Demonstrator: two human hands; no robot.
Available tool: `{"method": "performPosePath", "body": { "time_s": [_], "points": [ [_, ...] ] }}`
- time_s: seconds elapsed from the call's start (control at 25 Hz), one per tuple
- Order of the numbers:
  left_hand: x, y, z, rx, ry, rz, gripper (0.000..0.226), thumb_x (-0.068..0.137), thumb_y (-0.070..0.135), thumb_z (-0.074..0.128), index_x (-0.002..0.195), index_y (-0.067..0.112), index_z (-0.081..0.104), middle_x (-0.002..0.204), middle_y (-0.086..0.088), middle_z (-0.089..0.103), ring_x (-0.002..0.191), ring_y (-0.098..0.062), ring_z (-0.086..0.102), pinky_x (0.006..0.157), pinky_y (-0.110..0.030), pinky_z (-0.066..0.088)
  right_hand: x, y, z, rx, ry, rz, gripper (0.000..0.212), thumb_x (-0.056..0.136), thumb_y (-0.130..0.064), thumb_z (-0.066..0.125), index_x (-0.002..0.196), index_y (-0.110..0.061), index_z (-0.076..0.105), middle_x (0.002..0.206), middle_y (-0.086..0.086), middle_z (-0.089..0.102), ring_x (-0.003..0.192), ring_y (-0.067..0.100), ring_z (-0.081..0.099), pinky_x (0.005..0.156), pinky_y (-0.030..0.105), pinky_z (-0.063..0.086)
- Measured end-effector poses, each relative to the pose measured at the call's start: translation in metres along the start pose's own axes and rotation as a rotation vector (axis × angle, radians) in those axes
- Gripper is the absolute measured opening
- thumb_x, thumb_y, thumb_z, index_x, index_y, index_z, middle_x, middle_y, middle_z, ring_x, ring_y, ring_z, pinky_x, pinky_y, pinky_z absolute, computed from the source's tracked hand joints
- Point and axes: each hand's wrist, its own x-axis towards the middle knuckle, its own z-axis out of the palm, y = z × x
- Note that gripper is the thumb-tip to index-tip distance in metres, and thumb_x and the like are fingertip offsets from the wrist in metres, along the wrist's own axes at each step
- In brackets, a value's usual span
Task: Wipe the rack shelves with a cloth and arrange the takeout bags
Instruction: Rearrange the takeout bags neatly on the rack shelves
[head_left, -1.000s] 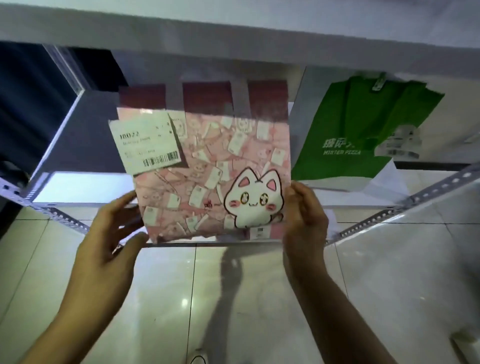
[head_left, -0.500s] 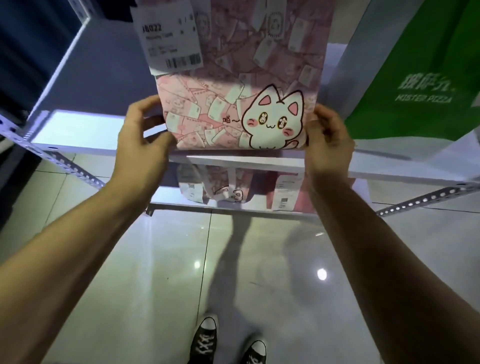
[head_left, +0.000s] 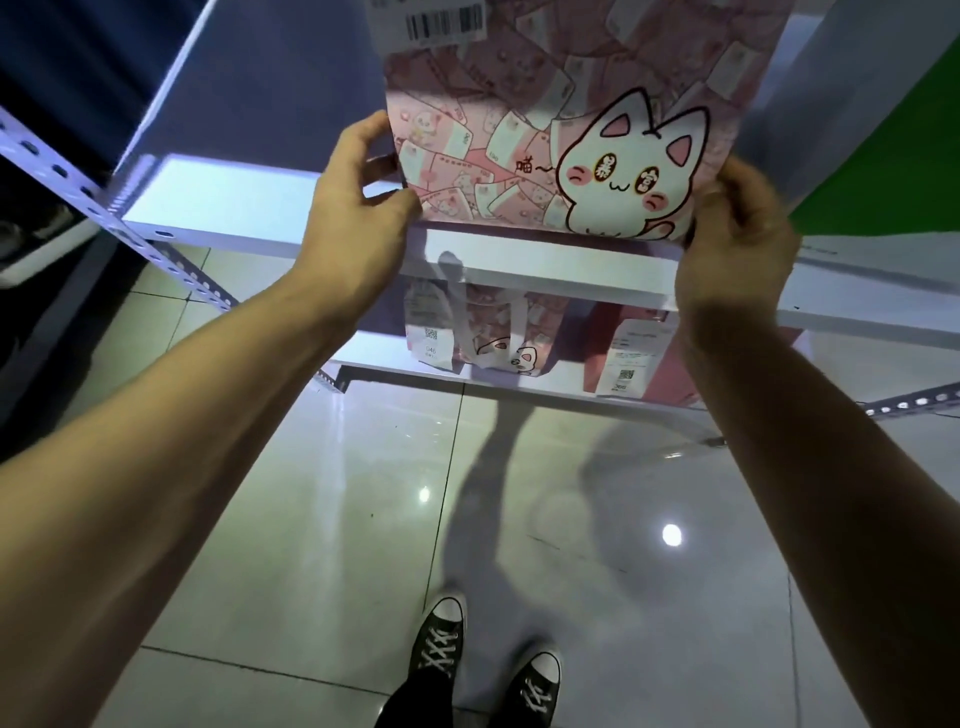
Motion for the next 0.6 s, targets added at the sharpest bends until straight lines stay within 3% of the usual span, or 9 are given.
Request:
{"method": "performPosePath", "body": {
  "time_s": [0.2, 0.44, 0.6],
  "points": [
    [-0.001, -0.004, -0.002, 0.038, -0.005, -0.005, 0.054, 0.092, 0.003, 0.052, 0.143, 0.021, 0.046, 0.128, 0.01, 0.063, 0.116, -0.005, 0.06, 0.089, -0.025, 0.055, 0.004, 0.001, -0.006, 0.053, -0.06, -0.029, 0.028, 0.103, -0.003, 0.045, 0.125, 0.002, 0.062, 0.119, 0.016, 0.069, 0.109, 0.023, 0.069, 0.088, 0.03, 0.058],
    [-0.002, -0.009, 0.001, 0.012, 0.025, -0.02, 0.048, 0.091, 0.004, 0.05, 0.134, 0.024, 0.053, 0.125, 0.012, 0.066, 0.118, -0.007, 0.06, 0.092, -0.038, 0.058, 0.008, 0.005, -0.018, 0.045, -0.101, -0.028, 0.03, 0.104, -0.001, 0.041, 0.127, 0.006, 0.06, 0.12, 0.025, 0.067, 0.103, 0.025, 0.068, 0.082, 0.023, 0.055],
    [-0.003, -0.016, 0.003, -0.007, 0.027, -0.041, 0.048, 0.094, 0.002, 0.047, 0.135, 0.025, 0.053, 0.127, 0.012, 0.065, 0.119, -0.008, 0.06, 0.091, -0.035, 0.058, 0.008, 0.011, -0.024, 0.054, -0.121, -0.036, 0.032, 0.104, -0.001, 0.042, 0.131, 0.005, 0.058, 0.123, 0.02, 0.068, 0.114, 0.026, 0.067, 0.097, 0.036, 0.056]
  ]
}}
